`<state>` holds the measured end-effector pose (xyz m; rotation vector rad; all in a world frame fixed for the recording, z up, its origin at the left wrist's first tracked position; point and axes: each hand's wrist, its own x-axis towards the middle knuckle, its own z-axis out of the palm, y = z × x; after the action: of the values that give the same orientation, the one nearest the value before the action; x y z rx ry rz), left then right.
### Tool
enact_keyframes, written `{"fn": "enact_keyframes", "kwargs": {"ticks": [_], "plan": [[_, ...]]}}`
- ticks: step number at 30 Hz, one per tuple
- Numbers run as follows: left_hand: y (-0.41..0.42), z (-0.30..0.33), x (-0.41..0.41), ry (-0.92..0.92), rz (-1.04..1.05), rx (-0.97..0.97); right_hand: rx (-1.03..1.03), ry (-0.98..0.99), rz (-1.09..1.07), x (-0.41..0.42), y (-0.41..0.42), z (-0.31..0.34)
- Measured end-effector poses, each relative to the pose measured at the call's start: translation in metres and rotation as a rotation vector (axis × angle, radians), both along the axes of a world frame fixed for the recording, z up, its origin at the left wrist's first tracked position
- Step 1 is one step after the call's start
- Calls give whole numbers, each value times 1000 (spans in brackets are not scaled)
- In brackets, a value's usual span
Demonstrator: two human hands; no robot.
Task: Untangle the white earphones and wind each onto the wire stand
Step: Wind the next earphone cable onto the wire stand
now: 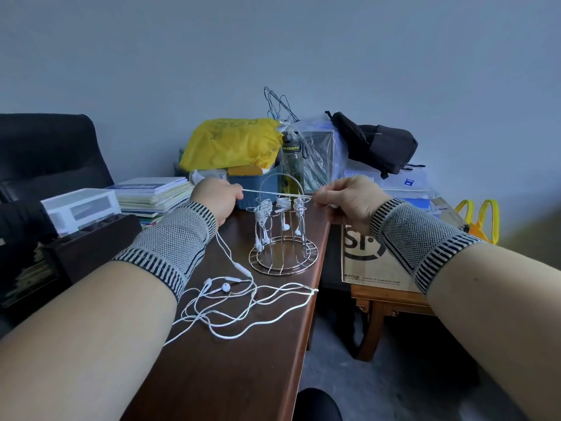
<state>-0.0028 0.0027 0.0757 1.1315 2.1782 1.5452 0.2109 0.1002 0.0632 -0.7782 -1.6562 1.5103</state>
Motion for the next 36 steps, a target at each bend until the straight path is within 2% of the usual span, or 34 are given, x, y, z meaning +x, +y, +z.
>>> {"fn": "enact_keyframes", "kwargs": {"ticks": [3, 9, 15, 20, 22, 27, 29, 32, 36], "plan": [[-1, 0, -3, 55, -2, -42, 61, -2, -59, -5, 7, 3], [-6, -3, -19, 6, 35, -33, 33, -19, 55, -13, 16, 12], [-9, -5, -21, -28, -62, -14, 139, -87, -89, -31, 34, 8], [-3, 0, -36, -125, -98, 0, -129, 55, 59, -34, 46, 4], [1, -1, -35, -151, -98, -14, -156, 58, 69, -37, 48, 5], [12, -8, -14, -194, -214, -230, 84, -49, -176, -47, 62, 10], [20, -8, -5, -156, -259, -280, 210, -139, -269, -48, 69, 11], [34, -11, 10, -35, -297, -253, 274, -194, -264, -47, 71, 10], [49, -17, 19, 257, -208, -195, 328, -220, -245, -46, 66, 6]]}}
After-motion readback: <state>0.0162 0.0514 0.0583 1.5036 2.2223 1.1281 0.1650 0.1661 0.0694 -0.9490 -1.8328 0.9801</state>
